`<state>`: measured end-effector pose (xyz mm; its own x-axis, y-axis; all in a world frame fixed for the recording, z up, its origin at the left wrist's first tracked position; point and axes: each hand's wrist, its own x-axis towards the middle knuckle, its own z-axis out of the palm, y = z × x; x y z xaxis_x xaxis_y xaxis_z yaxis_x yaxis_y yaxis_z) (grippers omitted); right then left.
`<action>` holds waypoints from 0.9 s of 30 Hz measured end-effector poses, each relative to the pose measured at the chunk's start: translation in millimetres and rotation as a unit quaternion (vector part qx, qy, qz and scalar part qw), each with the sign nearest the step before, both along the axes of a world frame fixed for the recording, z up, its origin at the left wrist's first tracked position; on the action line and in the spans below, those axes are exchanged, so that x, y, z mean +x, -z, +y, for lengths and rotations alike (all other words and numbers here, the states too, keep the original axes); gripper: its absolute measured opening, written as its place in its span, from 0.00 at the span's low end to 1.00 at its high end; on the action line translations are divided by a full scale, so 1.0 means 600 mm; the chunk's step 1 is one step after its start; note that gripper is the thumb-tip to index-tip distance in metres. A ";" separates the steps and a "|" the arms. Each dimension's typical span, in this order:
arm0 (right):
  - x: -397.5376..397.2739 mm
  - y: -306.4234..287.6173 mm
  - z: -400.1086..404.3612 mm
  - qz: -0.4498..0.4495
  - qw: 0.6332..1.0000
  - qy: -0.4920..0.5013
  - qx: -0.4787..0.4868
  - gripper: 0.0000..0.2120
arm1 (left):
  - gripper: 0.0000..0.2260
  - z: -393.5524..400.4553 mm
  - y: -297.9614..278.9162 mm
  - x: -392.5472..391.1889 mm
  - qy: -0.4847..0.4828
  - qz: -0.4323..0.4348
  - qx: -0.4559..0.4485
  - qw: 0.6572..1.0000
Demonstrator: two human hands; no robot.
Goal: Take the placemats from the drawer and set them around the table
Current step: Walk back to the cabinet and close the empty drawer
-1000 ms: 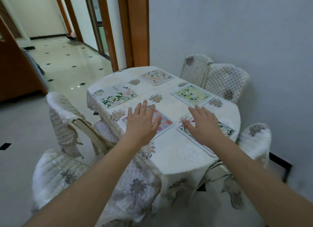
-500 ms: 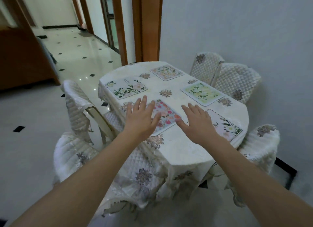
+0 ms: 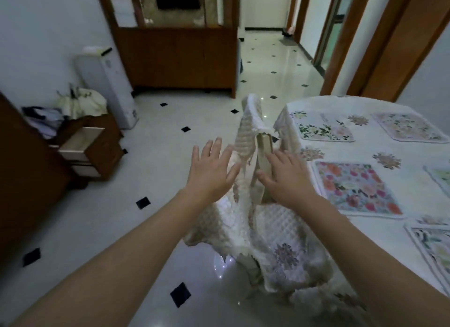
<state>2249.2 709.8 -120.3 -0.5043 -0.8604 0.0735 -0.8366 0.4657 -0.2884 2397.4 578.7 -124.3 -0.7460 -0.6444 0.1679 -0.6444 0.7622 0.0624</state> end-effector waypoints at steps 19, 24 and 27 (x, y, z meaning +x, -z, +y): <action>0.435 0.007 -0.476 -0.011 0.976 -0.217 0.013 0.31 | 0.28 -0.370 -0.006 0.524 -0.278 0.035 0.022 0.960; 0.430 0.020 -0.564 -0.003 0.974 -0.228 0.015 0.31 | 0.28 -0.441 0.019 0.520 -0.288 0.037 0.030 0.957; 0.407 0.033 -0.630 -0.007 0.974 -0.227 0.020 0.31 | 0.28 -0.489 0.033 0.490 -0.279 0.020 0.024 0.960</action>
